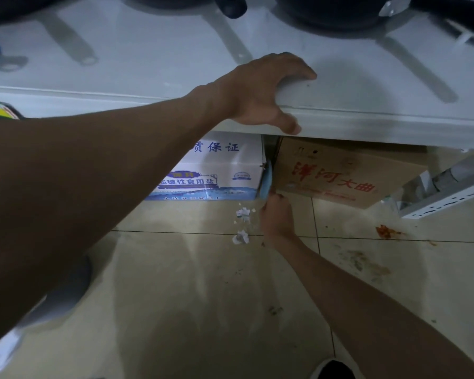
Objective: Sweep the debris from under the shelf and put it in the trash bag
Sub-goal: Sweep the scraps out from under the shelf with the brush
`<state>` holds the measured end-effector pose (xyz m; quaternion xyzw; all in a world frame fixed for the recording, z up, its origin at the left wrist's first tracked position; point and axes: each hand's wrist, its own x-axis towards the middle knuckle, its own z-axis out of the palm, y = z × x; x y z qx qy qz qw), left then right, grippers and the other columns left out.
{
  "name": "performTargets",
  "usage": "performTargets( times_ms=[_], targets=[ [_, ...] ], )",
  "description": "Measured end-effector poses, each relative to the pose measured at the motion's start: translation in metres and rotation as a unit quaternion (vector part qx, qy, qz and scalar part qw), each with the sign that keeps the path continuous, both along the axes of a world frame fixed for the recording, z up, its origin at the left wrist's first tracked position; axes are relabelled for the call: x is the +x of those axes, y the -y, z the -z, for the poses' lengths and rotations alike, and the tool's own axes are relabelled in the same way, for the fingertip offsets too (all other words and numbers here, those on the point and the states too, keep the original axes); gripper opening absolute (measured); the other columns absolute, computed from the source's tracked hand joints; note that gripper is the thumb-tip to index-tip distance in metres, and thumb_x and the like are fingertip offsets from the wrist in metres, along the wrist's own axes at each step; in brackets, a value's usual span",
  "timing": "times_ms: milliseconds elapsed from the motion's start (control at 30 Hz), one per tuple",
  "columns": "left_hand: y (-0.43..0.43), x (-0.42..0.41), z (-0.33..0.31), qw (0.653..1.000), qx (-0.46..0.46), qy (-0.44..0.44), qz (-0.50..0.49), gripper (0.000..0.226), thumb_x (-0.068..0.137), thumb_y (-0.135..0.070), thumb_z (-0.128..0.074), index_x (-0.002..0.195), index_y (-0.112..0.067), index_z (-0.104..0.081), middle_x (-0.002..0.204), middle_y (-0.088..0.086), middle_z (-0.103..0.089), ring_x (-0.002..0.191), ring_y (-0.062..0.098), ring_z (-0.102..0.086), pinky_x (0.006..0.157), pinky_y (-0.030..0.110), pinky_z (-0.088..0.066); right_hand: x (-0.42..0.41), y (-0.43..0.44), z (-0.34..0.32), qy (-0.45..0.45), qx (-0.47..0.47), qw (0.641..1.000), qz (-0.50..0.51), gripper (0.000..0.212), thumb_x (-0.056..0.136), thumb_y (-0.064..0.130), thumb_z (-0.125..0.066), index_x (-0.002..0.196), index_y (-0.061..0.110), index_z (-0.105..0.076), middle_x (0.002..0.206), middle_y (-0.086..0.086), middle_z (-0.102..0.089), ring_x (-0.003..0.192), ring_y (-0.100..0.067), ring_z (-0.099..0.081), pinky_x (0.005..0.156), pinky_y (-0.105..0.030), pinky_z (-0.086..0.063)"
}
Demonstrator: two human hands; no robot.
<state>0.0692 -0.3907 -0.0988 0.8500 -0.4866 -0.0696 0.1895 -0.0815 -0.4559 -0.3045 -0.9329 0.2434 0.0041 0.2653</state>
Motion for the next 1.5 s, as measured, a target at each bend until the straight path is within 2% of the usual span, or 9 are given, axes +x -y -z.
performTargets(
  times_ms=[133,300,500,700,933,1200,1433,1500],
  targets=[
    [0.0,0.002,0.002,1.0,-0.005,-0.001,0.0,0.091,0.067,-0.063,-0.074,0.146,-0.036,-0.039,0.15,-0.016,-0.035,0.138,0.008,-0.032,0.113,0.027,-0.026,0.016,0.001,0.0,-0.025,-0.039,0.999,-0.021,0.032,0.091,0.006,-0.054,0.123,-0.002,-0.053,0.112,-0.019,-0.063,0.1,-0.029,-0.064,0.079,-0.033,-0.052],
    [0.0,0.001,0.002,1.0,-0.01,-0.006,0.001,0.09,0.066,-0.063,-0.074,0.145,-0.036,-0.041,0.148,-0.017,-0.037,0.137,0.006,-0.034,0.113,0.026,-0.027,0.031,0.005,-0.001,-0.02,-0.05,0.998,-0.025,0.034,0.092,0.007,-0.054,0.124,-0.003,-0.052,0.107,-0.02,-0.065,0.093,-0.03,-0.067,0.074,-0.035,-0.055],
    [0.0,0.001,0.001,1.0,-0.01,-0.007,0.0,0.091,0.064,-0.065,-0.074,0.144,-0.036,-0.042,0.148,-0.017,-0.038,0.137,0.006,-0.034,0.114,0.031,-0.029,0.036,0.009,-0.008,-0.029,-0.035,0.999,0.001,0.016,0.092,0.007,-0.054,0.105,-0.001,-0.06,0.107,-0.02,-0.063,0.096,-0.032,-0.064,0.075,-0.037,-0.051],
    [0.0,0.001,0.002,1.0,-0.012,-0.006,0.002,0.09,0.067,-0.06,-0.076,0.146,-0.034,-0.04,0.15,-0.015,-0.036,0.137,0.008,-0.033,0.109,0.022,-0.025,0.018,0.006,-0.008,-0.016,-0.026,0.999,0.028,0.022,0.093,0.012,-0.054,0.11,-0.001,-0.059,0.11,-0.019,-0.064,0.1,-0.029,-0.064,0.078,-0.031,-0.051],
    [-0.001,0.001,0.003,1.0,-0.009,0.001,0.007,0.09,0.07,-0.058,-0.076,0.147,-0.032,-0.039,0.151,-0.012,-0.036,0.138,0.01,-0.033,0.109,0.023,-0.025,-0.005,0.006,-0.004,-0.046,-0.029,0.998,0.035,0.025,0.092,0.011,-0.055,0.114,-0.001,-0.058,0.114,-0.02,-0.063,0.106,-0.032,-0.061,0.085,-0.035,-0.049],
    [0.0,0.002,0.002,1.0,-0.011,0.003,0.007,0.09,0.068,-0.06,-0.075,0.146,-0.033,-0.04,0.15,-0.013,-0.037,0.138,0.009,-0.034,0.111,0.026,-0.027,0.013,0.009,-0.005,0.005,-0.011,1.0,0.006,0.026,0.091,0.007,-0.055,0.115,-0.003,-0.058,0.106,-0.019,-0.066,0.093,-0.029,-0.067,0.074,-0.033,-0.055],
    [0.001,0.005,0.003,1.0,-0.013,-0.006,0.003,0.09,0.065,-0.063,-0.075,0.144,-0.036,-0.042,0.148,-0.016,-0.038,0.136,0.007,-0.035,0.108,0.022,-0.027,0.022,0.009,0.014,0.012,0.059,0.998,0.033,0.019,0.088,0.008,-0.058,0.105,0.001,-0.062,0.102,-0.018,-0.066,0.094,-0.03,-0.066,0.076,-0.036,-0.058],
    [0.001,0.005,0.004,1.0,-0.017,-0.007,0.001,0.09,0.064,-0.064,-0.075,0.144,-0.036,-0.042,0.147,-0.017,-0.039,0.135,0.006,-0.036,0.108,0.023,-0.028,0.009,0.006,0.023,0.006,0.072,0.996,0.057,0.02,0.085,0.005,-0.056,0.103,0.0,-0.063,0.098,-0.017,-0.068,0.091,-0.029,-0.067,0.07,-0.03,-0.054]
  ],
)
